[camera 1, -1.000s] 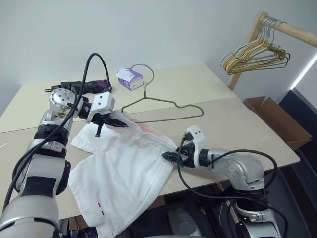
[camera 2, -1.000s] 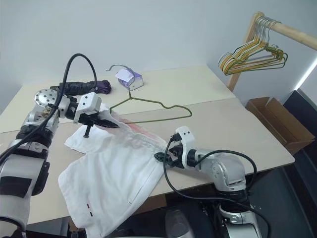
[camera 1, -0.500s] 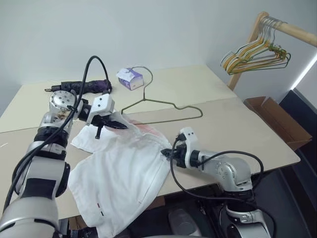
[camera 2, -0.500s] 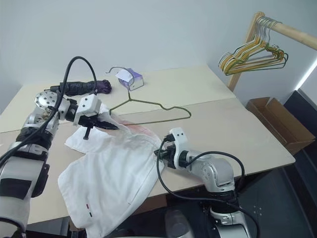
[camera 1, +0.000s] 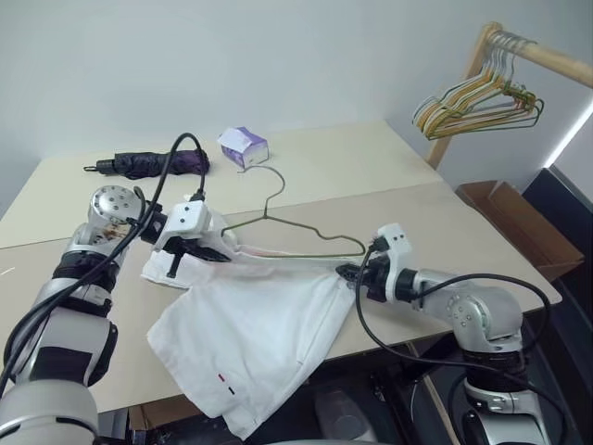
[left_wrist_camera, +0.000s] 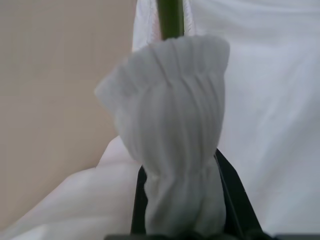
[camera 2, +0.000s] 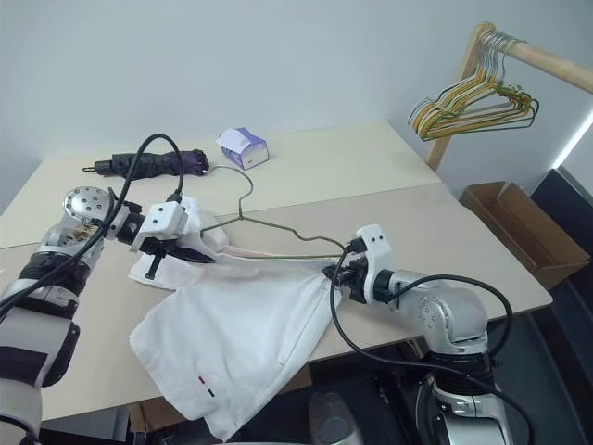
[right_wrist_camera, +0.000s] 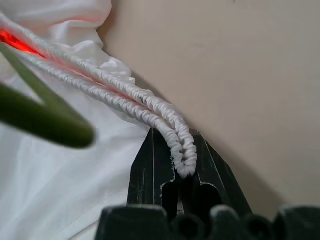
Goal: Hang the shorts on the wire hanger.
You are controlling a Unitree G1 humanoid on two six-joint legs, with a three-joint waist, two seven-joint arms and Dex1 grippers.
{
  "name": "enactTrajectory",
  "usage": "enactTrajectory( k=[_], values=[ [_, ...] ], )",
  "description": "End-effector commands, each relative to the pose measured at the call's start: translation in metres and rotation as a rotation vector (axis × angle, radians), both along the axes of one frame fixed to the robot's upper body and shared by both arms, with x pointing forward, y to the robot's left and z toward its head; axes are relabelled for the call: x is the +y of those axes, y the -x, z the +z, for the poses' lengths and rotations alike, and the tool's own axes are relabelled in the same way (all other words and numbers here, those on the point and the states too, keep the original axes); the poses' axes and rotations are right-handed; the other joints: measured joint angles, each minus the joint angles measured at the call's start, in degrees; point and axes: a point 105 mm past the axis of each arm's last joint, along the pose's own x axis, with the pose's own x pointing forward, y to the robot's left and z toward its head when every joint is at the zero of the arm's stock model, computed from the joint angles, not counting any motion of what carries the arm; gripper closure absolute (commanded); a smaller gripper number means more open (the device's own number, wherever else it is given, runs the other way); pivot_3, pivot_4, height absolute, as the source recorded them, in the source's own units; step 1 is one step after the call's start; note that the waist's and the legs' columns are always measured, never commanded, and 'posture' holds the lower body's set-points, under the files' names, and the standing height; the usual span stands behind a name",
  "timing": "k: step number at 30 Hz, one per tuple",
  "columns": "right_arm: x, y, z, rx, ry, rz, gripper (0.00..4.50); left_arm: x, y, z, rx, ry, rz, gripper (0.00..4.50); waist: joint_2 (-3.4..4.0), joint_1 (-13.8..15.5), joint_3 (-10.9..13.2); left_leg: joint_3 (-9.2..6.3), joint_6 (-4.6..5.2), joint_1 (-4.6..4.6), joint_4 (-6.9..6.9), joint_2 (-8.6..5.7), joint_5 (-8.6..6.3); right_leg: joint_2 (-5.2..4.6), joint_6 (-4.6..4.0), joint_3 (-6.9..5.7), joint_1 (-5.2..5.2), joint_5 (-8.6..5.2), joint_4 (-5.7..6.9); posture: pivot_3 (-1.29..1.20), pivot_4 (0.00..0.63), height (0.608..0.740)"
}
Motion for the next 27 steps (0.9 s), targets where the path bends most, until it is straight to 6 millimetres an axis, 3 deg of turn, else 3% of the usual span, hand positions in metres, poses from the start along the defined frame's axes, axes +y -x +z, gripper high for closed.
enactTrajectory(
  k=[1,5,12,24,27],
  values=[
    [-0.022,-0.010,0.024,-0.097,0.022,-0.060,4.47,0.020,0.004,-0.003,-0.015,-0.079,0.017,4.50,0.00,0.00,0.00,0.00,0.00,0.00,0.00,0.00,0.00,0.00,0.00,0.00,0.00,0.00,0.00,-0.35,0.000,0.740],
    [-0.025,-0.008,0.027,-0.107,0.040,-0.039,4.47,0.021,0.004,-0.004,-0.004,-0.051,0.043,4.50,0.00,0.11,0.00,0.00,0.00,-0.01,0.00,0.00,0.00,0.00,0.00,-0.01,0.00,0.00,0.00,-0.34,0.000,0.740],
    [-0.027,-0.005,0.022,-0.096,0.054,-0.026,4.47,0.020,-0.003,0.014,-0.027,0.068,0.099,4.50,0.00,0.10,0.00,-0.01,0.00,-0.01,0.00,0.00,0.00,0.00,0.00,-0.01,0.00,0.00,0.00,-0.34,0.000,0.740],
    [-0.032,-0.009,0.028,-0.120,0.053,-0.028,4.47,0.041,-0.004,0.001,-0.067,-0.098,0.129,4.50,0.00,0.23,0.00,0.00,0.00,-0.02,0.01,0.00,0.00,0.00,0.00,-0.01,0.00,0.00,-0.01,-0.33,0.000,0.740],
    [-0.033,-0.008,0.029,-0.121,0.057,-0.025,4.47,0.039,-0.009,0.003,-0.074,-0.051,0.163,4.50,0.00,0.25,0.00,0.00,0.00,-0.01,0.01,0.00,0.00,0.00,0.00,-0.01,0.00,0.00,-0.01,-0.33,0.000,0.740]
  ],
)
